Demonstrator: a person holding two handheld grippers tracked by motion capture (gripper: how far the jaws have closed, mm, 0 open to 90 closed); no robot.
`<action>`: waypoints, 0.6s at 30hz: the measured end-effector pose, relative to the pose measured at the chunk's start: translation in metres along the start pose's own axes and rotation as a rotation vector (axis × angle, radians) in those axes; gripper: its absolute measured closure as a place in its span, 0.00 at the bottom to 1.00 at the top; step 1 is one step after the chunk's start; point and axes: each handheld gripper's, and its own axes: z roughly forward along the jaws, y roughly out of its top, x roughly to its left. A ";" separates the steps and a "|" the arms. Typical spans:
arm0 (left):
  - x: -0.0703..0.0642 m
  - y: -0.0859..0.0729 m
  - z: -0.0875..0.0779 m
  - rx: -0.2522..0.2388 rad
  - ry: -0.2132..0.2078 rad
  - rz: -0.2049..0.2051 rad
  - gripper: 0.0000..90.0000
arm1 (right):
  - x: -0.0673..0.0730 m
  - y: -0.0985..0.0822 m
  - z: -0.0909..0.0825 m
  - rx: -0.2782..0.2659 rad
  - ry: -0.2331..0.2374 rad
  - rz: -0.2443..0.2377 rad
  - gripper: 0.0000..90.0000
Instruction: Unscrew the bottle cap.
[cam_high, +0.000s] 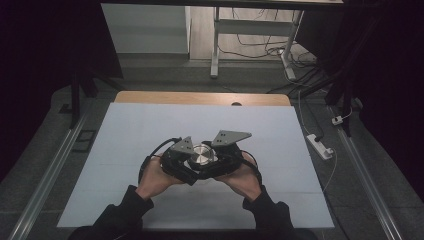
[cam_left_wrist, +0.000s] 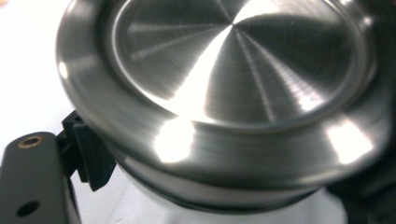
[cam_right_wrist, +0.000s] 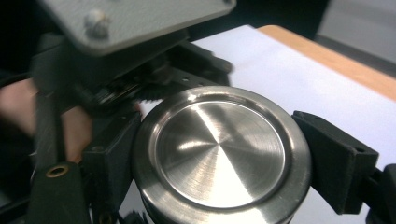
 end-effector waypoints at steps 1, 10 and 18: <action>0.001 -0.001 0.000 -0.006 -0.032 0.014 0.17 | -0.001 0.000 -0.001 0.002 0.029 -0.003 0.22; 0.005 -0.006 0.000 -0.013 -0.162 0.080 0.17 | -0.006 -0.002 -0.004 0.005 0.158 -0.031 0.22; 0.006 -0.008 0.004 0.011 -0.153 0.091 0.17 | -0.009 -0.001 -0.008 -0.014 0.160 -0.034 0.22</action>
